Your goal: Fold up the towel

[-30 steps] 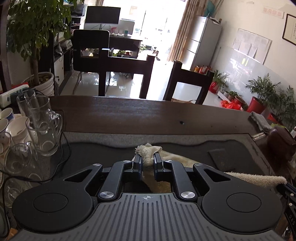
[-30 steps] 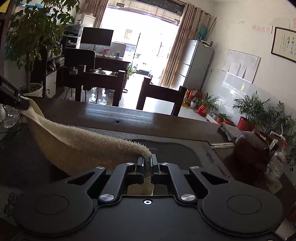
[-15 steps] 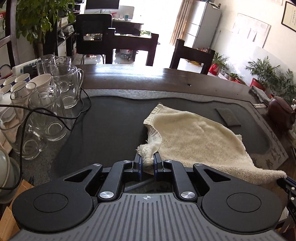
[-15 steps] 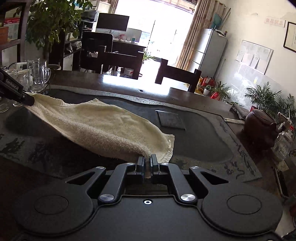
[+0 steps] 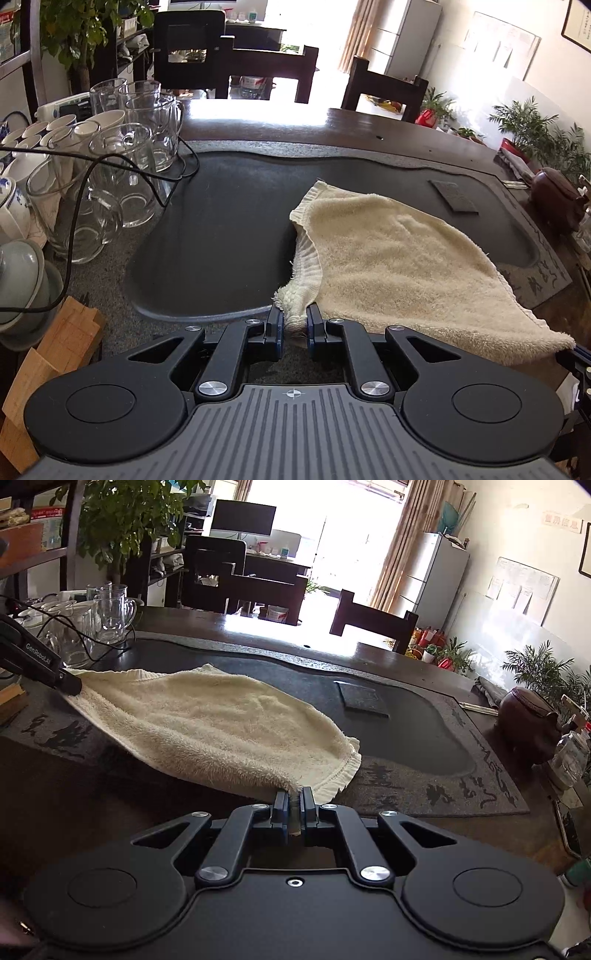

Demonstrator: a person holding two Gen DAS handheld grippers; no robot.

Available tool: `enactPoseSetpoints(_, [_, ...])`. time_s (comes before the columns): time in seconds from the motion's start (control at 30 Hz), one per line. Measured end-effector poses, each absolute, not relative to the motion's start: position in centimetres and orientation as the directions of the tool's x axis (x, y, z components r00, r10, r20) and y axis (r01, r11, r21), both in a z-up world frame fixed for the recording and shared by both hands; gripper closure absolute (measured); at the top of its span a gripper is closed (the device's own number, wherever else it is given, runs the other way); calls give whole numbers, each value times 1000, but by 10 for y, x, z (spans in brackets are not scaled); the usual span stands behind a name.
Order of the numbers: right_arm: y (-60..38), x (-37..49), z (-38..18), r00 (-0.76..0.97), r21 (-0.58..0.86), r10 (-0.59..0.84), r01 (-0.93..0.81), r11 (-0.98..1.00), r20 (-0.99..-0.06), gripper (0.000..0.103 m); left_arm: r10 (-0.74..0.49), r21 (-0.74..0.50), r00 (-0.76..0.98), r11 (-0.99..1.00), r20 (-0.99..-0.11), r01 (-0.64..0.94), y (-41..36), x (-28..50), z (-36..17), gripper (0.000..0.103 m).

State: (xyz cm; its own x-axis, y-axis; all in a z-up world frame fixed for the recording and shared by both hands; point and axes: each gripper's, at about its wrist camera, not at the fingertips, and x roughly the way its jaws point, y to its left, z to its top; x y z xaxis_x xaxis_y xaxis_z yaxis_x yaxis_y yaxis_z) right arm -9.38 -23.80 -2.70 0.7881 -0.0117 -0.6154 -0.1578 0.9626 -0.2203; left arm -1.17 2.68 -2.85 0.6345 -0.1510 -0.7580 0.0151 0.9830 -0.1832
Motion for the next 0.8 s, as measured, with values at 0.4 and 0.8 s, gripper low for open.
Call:
enactPoseSetpoints(0.4, [-234, -94, -41, 761, -209, -7, -170, 963, -649, 97, -143, -195, 572, 980, -808, -29, 37, -8, -51, 90])
enactPoseSetpoints(0.8, [-233, -95, -43, 756, -214, -3, -181, 960, -654, 97, -137, -203, 543, 977, -828, -64, 46, -8, -63, 85])
